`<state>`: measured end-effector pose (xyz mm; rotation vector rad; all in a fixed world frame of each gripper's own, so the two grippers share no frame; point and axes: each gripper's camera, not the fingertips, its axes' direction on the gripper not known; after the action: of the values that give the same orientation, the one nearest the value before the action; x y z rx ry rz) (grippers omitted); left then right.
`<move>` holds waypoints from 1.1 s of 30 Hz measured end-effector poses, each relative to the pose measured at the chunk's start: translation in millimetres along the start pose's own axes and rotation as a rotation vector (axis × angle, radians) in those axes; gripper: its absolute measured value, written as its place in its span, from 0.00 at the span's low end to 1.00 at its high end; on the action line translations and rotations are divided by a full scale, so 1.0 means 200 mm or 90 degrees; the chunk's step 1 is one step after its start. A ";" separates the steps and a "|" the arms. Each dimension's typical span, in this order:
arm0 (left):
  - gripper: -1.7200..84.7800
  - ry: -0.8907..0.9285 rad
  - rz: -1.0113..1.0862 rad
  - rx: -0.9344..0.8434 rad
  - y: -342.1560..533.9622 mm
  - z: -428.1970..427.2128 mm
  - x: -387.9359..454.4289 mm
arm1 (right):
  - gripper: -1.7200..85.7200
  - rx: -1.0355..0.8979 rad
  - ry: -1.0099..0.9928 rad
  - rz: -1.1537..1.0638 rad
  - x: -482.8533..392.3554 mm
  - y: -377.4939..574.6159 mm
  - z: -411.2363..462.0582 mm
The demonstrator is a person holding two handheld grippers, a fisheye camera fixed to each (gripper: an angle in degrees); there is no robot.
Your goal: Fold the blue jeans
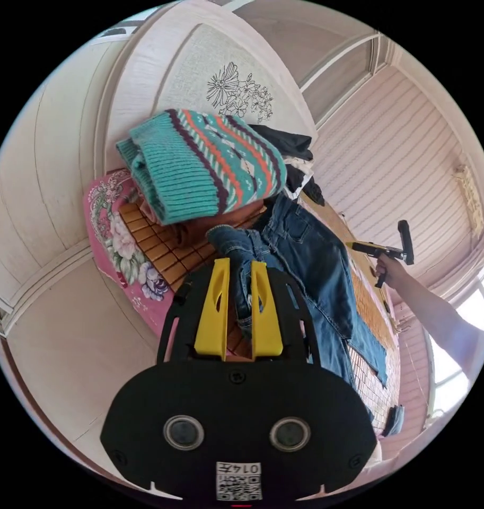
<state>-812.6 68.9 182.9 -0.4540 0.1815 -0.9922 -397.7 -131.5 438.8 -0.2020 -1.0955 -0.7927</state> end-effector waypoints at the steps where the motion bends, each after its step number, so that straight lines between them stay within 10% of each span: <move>1: 0.10 -0.005 0.012 0.012 0.04 -0.03 0.02 | 0.08 0.014 -0.010 -0.003 0.00 0.06 -0.03; 15: 0.10 0.250 0.584 -0.307 1.09 0.24 1.30 | 0.14 -0.175 0.085 0.305 -0.20 2.33 -0.91; 33: 0.14 0.115 0.933 -0.511 2.04 0.92 2.21 | 0.06 -0.239 -0.125 0.450 -0.23 2.66 -1.19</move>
<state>-197.8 -60.0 188.9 -0.7593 0.9321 0.5416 114.7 147.3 407.7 -0.9449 -0.9514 -0.3305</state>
